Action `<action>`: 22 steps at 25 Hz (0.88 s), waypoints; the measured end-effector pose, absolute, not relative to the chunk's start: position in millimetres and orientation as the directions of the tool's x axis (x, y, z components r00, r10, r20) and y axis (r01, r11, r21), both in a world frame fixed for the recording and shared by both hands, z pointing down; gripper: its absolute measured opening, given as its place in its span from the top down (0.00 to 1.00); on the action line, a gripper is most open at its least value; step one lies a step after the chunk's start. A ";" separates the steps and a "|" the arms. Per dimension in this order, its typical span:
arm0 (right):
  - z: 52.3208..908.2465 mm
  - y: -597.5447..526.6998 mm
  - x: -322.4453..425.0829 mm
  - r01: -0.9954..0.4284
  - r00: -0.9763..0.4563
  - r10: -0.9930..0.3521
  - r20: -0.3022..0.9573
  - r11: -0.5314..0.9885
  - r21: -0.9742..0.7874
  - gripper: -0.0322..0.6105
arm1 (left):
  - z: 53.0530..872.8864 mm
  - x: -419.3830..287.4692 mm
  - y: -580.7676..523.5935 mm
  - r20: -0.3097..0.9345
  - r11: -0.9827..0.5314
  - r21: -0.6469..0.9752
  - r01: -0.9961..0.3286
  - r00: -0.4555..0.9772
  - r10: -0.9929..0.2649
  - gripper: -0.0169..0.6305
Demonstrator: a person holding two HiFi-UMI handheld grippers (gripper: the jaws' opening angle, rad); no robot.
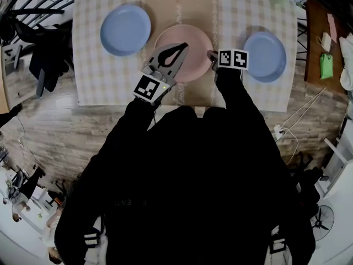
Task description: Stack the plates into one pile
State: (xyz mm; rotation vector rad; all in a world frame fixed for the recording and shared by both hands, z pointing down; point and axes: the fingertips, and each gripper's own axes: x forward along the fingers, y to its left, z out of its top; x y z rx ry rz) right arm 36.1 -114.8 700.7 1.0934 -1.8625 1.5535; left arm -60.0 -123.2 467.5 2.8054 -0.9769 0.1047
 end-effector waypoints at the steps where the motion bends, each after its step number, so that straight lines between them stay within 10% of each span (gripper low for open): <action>1: 699.1 -114.2 39.7 -0.810 -0.571 -0.277 0.773 0.035 -0.586 0.91 | 466.8 -58.2 -121.8 0.123 -0.770 0.133 -0.624 0.781 -0.612 0.94; 22: 652.1 -110.5 158.3 -0.772 -0.563 -0.387 0.730 -0.070 -0.632 0.90 | 438.8 29.0 -103.7 0.101 -0.816 0.084 -0.572 0.819 -0.565 0.94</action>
